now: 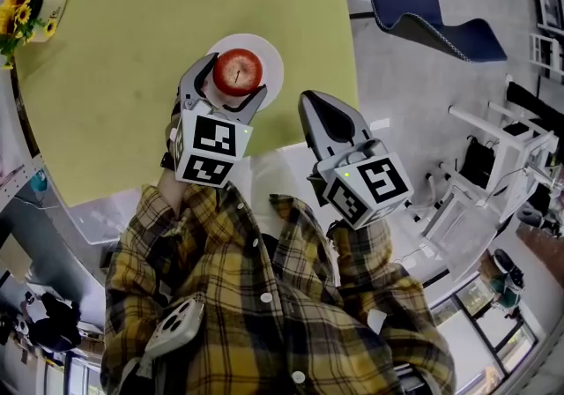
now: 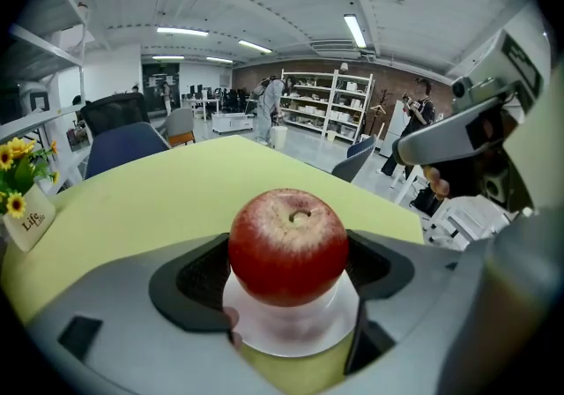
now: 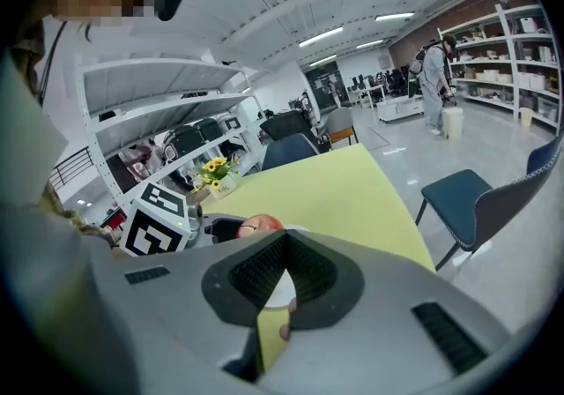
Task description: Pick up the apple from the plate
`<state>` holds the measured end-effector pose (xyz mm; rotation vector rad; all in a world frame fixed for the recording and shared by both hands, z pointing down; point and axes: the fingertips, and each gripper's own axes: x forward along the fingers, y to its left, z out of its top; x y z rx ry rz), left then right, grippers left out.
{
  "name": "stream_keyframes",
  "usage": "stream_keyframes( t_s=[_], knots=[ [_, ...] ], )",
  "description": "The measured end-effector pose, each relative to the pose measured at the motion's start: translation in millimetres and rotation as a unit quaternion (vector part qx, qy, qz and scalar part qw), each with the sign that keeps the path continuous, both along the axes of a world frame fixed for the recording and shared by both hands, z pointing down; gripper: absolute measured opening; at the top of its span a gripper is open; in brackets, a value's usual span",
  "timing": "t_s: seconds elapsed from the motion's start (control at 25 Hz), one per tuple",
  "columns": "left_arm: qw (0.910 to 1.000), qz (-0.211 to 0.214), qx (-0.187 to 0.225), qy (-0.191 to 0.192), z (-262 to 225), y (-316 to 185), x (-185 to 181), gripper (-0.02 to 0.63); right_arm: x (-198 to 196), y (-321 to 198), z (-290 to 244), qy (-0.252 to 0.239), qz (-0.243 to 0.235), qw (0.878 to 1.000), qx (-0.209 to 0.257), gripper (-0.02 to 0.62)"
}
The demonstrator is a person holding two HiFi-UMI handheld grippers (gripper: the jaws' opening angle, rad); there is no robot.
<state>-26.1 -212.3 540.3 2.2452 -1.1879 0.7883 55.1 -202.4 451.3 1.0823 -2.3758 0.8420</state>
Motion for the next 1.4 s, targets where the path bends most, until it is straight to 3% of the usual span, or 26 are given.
stream_keyframes(
  t_s=[0.4,1.04,1.4],
  knots=[
    [0.9996,-0.016,0.017,0.012,-51.5,6.9,-4.2,0.411,-6.0,2.0,-33.1,0.0,-0.018,0.999,0.031,-0.003],
    [0.9971,-0.011,0.07,0.028,-174.3,23.7,7.6,0.411,-3.6,13.0,-107.6,-0.006,-0.048,0.994,0.094,-0.005],
    [0.9948,0.004,0.096,0.036,-219.5,30.9,6.3,0.411,-6.2,12.5,-127.0,0.0,-0.056,0.992,0.117,-0.005]
  ],
)
